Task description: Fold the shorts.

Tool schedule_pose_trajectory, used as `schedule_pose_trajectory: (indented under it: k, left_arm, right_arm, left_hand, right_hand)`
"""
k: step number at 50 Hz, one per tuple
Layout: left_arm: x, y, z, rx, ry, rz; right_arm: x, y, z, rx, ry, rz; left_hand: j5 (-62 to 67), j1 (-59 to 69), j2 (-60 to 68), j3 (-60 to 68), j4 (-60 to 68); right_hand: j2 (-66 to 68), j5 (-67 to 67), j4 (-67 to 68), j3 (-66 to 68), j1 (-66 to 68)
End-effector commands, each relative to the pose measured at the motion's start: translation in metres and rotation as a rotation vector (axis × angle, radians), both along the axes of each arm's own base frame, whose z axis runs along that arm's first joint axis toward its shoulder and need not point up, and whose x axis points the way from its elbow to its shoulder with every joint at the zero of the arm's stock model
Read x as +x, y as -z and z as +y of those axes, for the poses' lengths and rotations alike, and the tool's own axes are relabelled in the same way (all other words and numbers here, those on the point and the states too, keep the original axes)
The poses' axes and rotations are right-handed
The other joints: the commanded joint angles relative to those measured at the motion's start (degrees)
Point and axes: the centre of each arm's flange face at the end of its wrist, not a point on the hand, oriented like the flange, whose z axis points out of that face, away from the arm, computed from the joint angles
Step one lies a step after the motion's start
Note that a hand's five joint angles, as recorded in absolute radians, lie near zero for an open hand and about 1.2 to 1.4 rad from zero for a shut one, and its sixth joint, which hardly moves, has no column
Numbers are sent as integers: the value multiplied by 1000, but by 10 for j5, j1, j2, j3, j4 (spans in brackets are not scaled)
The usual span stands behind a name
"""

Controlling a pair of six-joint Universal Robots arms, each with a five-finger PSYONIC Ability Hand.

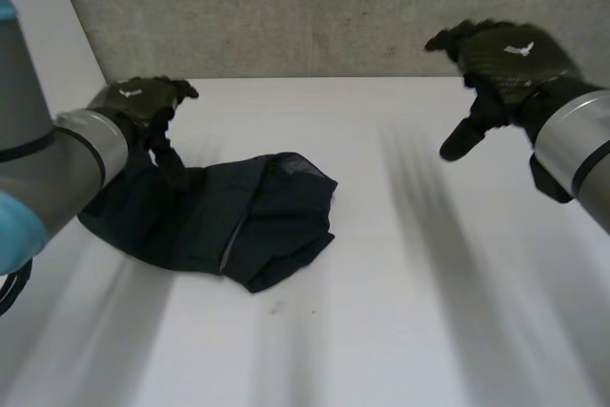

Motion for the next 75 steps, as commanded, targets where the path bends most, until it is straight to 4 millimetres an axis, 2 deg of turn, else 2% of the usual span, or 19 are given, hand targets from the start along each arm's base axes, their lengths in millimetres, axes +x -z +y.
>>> schedule_pose_trajectory:
  k: [1,7,13,19,22,24,25,32,37,40,45,50,51,53,55,58,63,68,75]
  left_arm:
    - [-2,43,-4,65,62,-220]
    - [1,87,8,143,107,-294]
    - [-1,122,-1,108,97,-290]
    - [-5,133,-9,99,97,-279]
    - [-8,139,-12,107,103,-275]
    - [-12,139,-14,98,107,-270]
    - [-18,138,-14,88,113,-255]
    - [-51,108,-8,28,139,-81]
    - [-101,59,12,-82,239,98]
    - [-127,46,24,-131,305,137]
    - [-167,69,46,-118,412,139]
    - [-185,101,60,-70,462,110]
    - [-186,106,63,-58,467,100]
    - [-186,114,72,-30,483,71]
    - [-184,118,78,-13,490,49]
    - [-177,115,82,-6,486,13]
    - [-153,83,78,-22,436,9]
    - [-95,47,72,-38,275,4]
    - [-34,56,69,15,107,-50]
  right_arm:
    - [8,25,-6,53,-56,81]
    - [14,31,-3,65,-76,97]
    - [15,36,-5,75,-80,102]
    - [15,42,-5,94,-81,109]
    - [15,42,-5,93,-81,111]
    - [15,42,-5,92,-81,110]
    - [15,42,-5,92,-81,110]
    - [15,37,-6,75,-76,109]
    - [10,33,-11,58,-40,112]
    - [4,25,-14,34,16,108]
    - [-5,11,-15,-9,100,97]
    - [-12,6,-19,-23,142,94]
    - [-14,5,-21,-24,147,94]
    - [-13,5,-21,-24,145,94]
    - [-14,6,-21,-22,144,93]
    - [-13,6,-21,-22,138,92]
    - [-10,9,-20,-14,112,104]
    - [-2,23,-14,3,15,173]
    - [7,74,-1,69,-134,293]
  left_hand:
    - [34,56,48,37,41]
    - [52,75,66,55,60]
    - [47,70,61,50,55]
    - [98,120,112,100,105]
    - [267,289,281,270,274]
    - [507,529,521,510,514]
    - [673,695,687,676,680]
    - [675,697,688,677,682]
    - [675,697,688,677,682]
    - [675,697,688,677,682]
    - [675,697,688,677,682]
    - [675,697,688,677,682]
    - [588,610,602,591,595]
    - [205,227,219,208,212]
    - [20,42,33,22,27]
    - [-10,12,4,-7,-3]
    - [-13,9,1,-10,-6]
    - [-11,11,2,-9,-4]
    - [0,22,14,3,8]
  right_hand:
    - [-14,-33,-35,-22,4]
    - [-14,-33,-35,-22,4]
    - [-14,-33,-35,-22,4]
    - [-14,-33,-35,-22,4]
    - [-14,-33,-35,-22,4]
    - [-14,-33,-35,-22,4]
    - [-14,-33,-35,-22,4]
    - [-14,-33,-35,-22,4]
    - [-14,-33,-35,-22,4]
    - [-14,-33,-35,-22,4]
    - [-14,-33,-35,-22,4]
    - [-14,-33,-35,-22,4]
    - [-14,-33,-35,-22,4]
    - [-14,-33,-35,-22,4]
    - [-14,-33,-35,-22,4]
    - [-14,-33,-35,-22,4]
    - [-14,-33,-35,-22,4]
    - [-14,-33,-35,-22,4]
    - [-14,-33,-35,-22,4]
